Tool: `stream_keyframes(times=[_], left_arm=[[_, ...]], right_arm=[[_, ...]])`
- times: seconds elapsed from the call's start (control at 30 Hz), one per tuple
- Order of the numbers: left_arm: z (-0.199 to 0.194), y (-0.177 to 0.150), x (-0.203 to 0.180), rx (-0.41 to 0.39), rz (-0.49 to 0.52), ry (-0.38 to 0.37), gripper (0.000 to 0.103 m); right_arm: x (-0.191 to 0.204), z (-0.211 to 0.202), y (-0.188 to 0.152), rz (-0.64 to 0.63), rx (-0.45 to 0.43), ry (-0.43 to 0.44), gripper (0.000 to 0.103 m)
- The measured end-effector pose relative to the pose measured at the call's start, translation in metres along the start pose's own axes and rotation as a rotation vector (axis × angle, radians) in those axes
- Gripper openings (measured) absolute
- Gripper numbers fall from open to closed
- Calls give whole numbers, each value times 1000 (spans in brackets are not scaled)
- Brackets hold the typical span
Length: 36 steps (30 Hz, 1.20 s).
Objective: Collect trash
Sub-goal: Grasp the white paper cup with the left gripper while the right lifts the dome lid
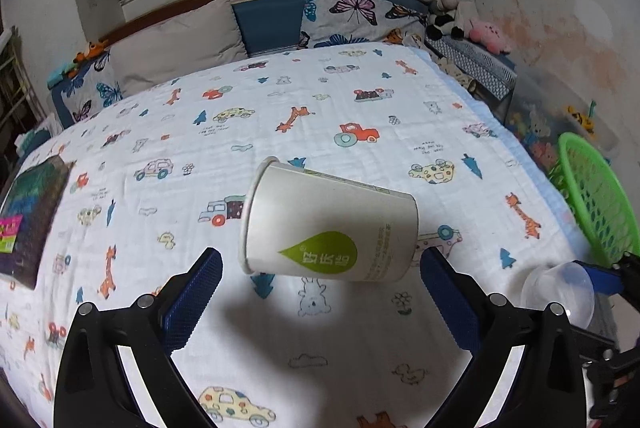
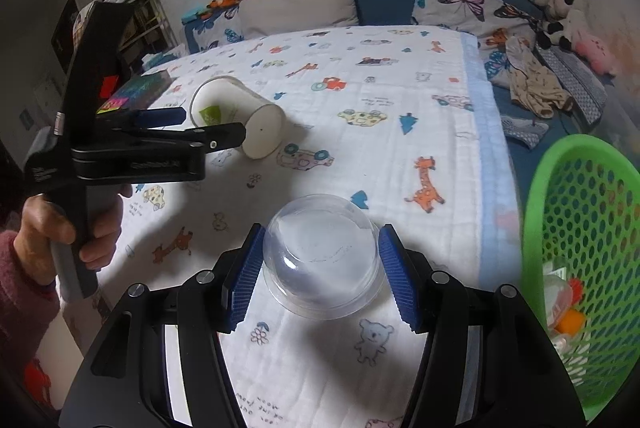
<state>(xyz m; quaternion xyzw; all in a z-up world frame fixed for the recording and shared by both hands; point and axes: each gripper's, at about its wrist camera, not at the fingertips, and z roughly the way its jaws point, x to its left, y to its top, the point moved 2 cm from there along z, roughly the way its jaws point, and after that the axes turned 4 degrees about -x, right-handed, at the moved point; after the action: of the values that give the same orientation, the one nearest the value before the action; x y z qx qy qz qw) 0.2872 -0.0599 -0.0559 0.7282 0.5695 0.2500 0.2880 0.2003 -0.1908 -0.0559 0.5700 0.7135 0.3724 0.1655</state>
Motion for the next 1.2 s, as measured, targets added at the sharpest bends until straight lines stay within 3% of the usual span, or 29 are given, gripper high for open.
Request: stream_keyframes(times=[0.3,0.43,0.5,0.53,0.73,0.87,1.2], left_arm=[[13,1,-2,6,18,11,96],[12,3,-6,-16,30,-5,94],[13,3,-8,-17,40,-8,83],[13,3,-8,-15,41,-9,83],[10,2,-6,-31,37,-15,82],[3,3,-5,-45,29,-18,82],[-19,10,-12,-83,21,-61,82]], right_arm=[[-4,1,-3,28,10,13,54],[0,2,-6,21,10,24,65],[2,4,-8,11,13,16,68],[2,5,-9,10,17,17,68],[5,15,-12,-6,44,0,67],[5,16,-14,-19,41,-17,60],[-11,-7,-15,29,-2,-31,60]])
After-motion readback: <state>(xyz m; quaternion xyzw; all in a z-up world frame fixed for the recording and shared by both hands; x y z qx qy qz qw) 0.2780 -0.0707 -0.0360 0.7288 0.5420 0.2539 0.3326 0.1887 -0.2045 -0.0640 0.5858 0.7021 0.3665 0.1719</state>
